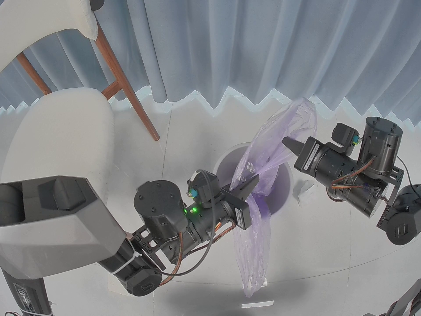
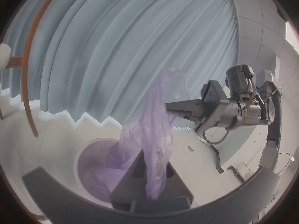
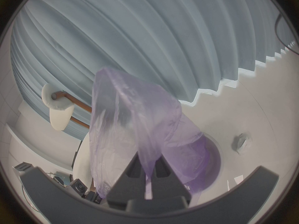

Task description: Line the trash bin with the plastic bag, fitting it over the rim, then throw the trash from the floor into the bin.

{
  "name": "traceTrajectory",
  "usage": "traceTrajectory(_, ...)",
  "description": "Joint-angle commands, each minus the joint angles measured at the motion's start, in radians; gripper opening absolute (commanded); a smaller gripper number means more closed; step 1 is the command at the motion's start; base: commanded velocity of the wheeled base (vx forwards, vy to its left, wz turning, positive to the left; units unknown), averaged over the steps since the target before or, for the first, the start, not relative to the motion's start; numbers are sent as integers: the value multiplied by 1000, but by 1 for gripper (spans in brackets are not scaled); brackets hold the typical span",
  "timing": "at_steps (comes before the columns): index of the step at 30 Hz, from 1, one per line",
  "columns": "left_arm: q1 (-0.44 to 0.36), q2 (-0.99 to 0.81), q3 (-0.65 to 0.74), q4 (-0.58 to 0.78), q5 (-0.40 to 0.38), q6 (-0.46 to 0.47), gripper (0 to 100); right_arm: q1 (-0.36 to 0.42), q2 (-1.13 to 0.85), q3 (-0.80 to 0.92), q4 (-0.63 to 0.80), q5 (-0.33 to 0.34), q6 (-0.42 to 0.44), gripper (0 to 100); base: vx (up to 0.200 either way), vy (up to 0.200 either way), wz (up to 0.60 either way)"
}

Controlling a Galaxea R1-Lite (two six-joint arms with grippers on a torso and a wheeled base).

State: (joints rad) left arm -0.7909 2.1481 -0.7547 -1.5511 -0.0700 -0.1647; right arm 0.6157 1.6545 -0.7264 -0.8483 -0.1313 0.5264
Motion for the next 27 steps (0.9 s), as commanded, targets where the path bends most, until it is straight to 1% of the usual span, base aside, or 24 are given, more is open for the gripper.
traceTrajectory(1,33,32,-37,0,4,-21,0,-8,39,12,-31,-1,-5,0,0,0,0)
traceTrajectory(6,59,55,-77,0,4,-72,0,-13,74,16,-51,-2,-22,0,0,0,0)
traceTrajectory(9,62,73,-97,0,4,-84,0,-39,99,8,-58,-2,-28,0,0,0,0)
traceTrajectory(12,58,95,-110,0,6,-108,0,-62,136,2,-110,-2,-29,0,0,0,0)
traceTrajectory(14,55,101,-110,0,4,-110,0,-65,153,2,-130,-2,-31,0,0,0,0)
traceTrajectory(18,55,153,-130,-3,-1,-111,0,-90,235,1,-239,-4,-45,0,0,0,0)
traceTrajectory(20,68,167,-143,-3,-8,-113,0,-129,258,-11,-293,-2,-57,0,0,0,0)
traceTrajectory(24,81,184,-176,-4,-4,-115,0,-160,278,-42,-308,-2,-54,0,0,0,0)
traceTrajectory(27,91,188,-193,-4,1,-130,0,-162,289,-38,-307,-2,-57,0,0,0,0)
